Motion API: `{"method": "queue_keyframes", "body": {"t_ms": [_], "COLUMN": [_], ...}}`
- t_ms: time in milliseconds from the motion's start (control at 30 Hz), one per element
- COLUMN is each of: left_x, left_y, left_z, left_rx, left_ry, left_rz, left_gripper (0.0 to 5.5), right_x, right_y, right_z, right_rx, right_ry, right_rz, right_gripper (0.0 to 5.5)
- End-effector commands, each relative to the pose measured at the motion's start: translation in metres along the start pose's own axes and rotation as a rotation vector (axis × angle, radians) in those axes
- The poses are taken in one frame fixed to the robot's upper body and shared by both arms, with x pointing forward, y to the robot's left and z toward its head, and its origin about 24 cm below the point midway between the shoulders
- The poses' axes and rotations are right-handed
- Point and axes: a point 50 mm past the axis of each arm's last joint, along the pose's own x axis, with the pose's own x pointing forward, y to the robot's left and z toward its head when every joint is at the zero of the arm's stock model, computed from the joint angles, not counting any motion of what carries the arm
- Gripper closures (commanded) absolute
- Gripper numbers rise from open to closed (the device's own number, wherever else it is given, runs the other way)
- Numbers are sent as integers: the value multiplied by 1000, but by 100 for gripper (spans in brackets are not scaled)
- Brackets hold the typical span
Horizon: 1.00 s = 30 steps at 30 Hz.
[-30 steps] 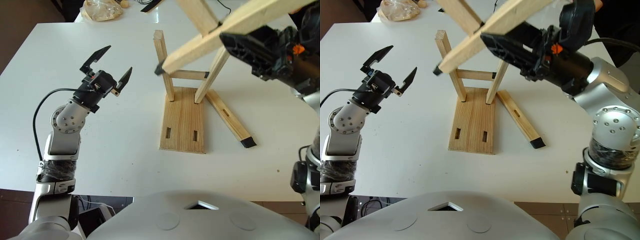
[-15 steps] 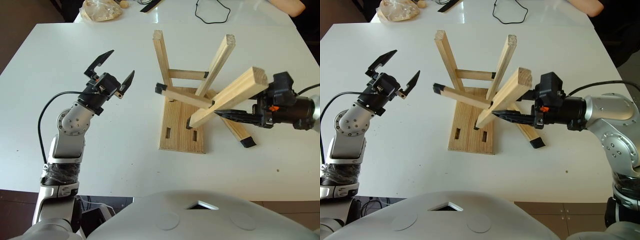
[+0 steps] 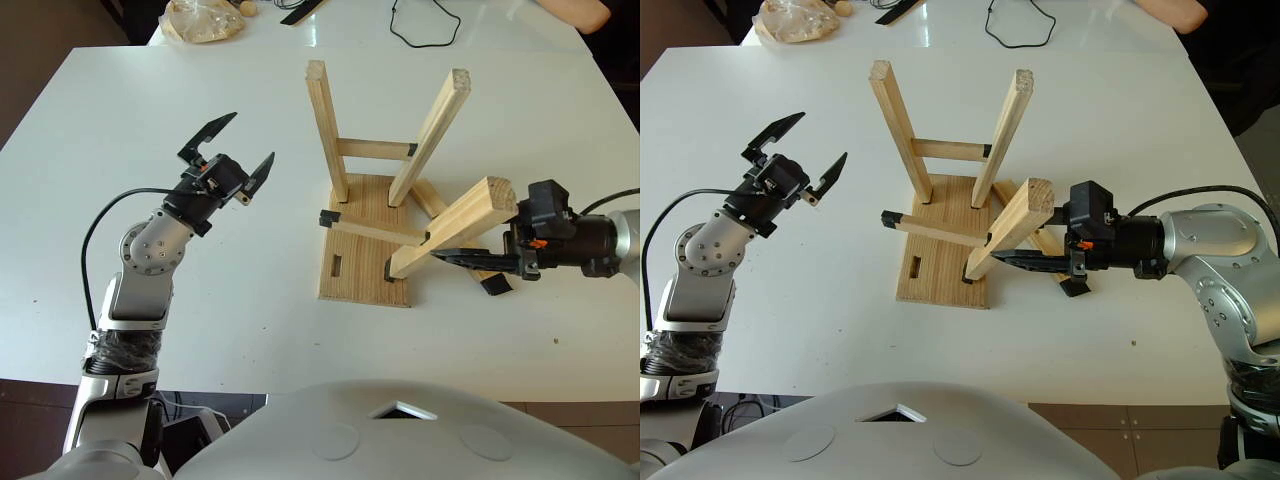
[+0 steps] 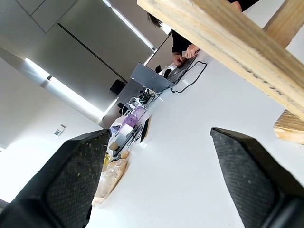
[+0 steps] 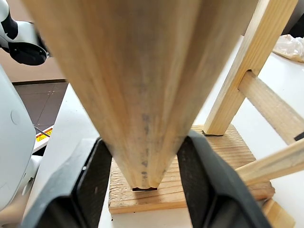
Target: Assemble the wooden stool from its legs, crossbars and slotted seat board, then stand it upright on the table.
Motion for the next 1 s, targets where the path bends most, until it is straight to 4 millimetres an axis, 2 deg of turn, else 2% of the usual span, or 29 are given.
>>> {"method": "queue_keyframes", "body": {"t_ms": [33,400,1000], "left_x": [0,-5,-9], "left_y": [-3,-5,-9], "left_z": [0,0,-2], "left_rx": [14,15,10], "left_ry": [9,24,40], "left_rz": [-28,-33,-16], "left_gripper": [161,161,161], "right_x": [-1,-9,-18], "right_y": [-6,4,-3], "right_z": [-8,-9,-10], "right_rx": [-13,-29,-63], "right_ry": [54,111,179], "right_rz": [-29,34,64], "right_gripper": [350,350,350]}}
